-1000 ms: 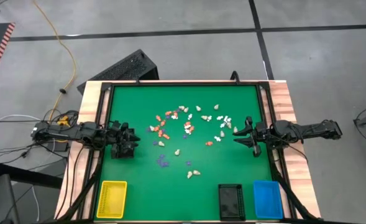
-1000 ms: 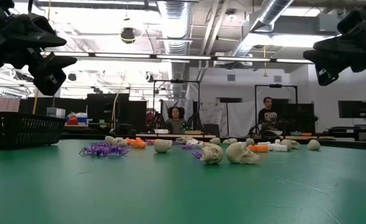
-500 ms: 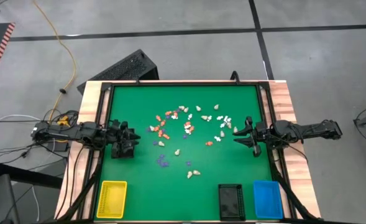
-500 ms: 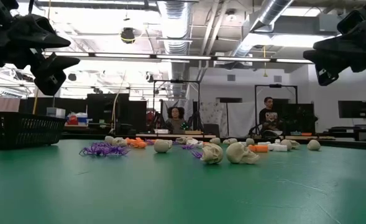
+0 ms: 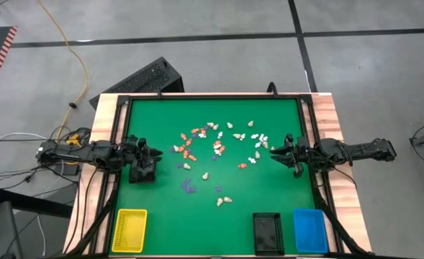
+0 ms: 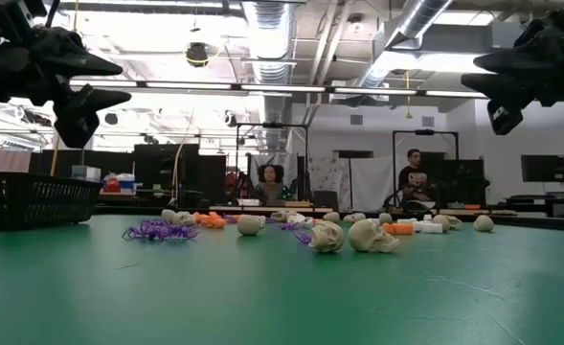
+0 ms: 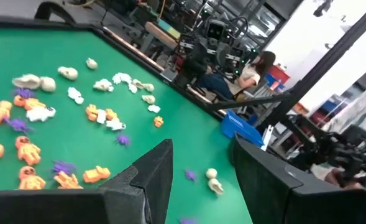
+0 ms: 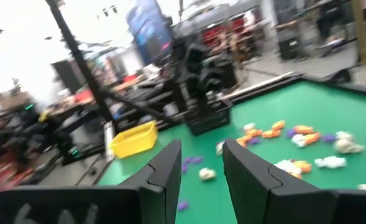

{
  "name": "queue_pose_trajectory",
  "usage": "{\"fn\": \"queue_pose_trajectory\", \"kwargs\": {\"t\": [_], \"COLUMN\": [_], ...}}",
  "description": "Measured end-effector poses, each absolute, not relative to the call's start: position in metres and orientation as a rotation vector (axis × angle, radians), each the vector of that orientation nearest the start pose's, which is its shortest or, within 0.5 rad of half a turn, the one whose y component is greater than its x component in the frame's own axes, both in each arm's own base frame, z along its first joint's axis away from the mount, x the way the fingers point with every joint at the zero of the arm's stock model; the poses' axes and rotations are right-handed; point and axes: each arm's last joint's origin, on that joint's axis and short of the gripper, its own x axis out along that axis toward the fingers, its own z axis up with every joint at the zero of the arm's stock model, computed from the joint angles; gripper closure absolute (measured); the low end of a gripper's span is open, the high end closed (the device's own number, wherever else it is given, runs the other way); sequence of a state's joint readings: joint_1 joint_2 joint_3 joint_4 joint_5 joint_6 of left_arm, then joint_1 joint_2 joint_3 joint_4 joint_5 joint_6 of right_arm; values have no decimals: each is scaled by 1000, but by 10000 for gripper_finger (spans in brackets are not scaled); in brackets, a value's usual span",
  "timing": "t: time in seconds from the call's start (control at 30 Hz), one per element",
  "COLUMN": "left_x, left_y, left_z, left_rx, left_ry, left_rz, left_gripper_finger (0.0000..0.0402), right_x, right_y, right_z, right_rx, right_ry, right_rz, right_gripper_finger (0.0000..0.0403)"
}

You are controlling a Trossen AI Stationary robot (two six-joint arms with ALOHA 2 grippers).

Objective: Sort Halloween decoration
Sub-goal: Put the white skull toy into the blue basket

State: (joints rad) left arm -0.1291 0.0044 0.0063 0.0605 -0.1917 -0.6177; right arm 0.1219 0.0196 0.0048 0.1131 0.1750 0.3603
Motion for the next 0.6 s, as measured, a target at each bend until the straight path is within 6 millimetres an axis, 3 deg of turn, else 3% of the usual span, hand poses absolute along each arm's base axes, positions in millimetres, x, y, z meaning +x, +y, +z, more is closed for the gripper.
{"fn": "queue_pose_trajectory", "kwargs": {"t": [0.17,0.37,0.53,0.6], "left_x": [97,95,91,90], "left_y": [-6,0,3,3], "left_z": [172,179,191,194], "left_rx": [-604,-588,-593,-490], "left_ry": [-100,-218,-368,-383], "left_rz": [86,257,327,343], "left_gripper_finger": [244,244,244,244], "right_x": [95,88,86,87], "right_y": [2,-2,-6,-7], "right_z": [184,217,244,252], "right_rx": [359,127,14,10], "right_ry": [-231,-290,-201,-127], "right_rz": [-191,-343,-488,-515], "right_gripper_finger": [265,265,265,265]}}
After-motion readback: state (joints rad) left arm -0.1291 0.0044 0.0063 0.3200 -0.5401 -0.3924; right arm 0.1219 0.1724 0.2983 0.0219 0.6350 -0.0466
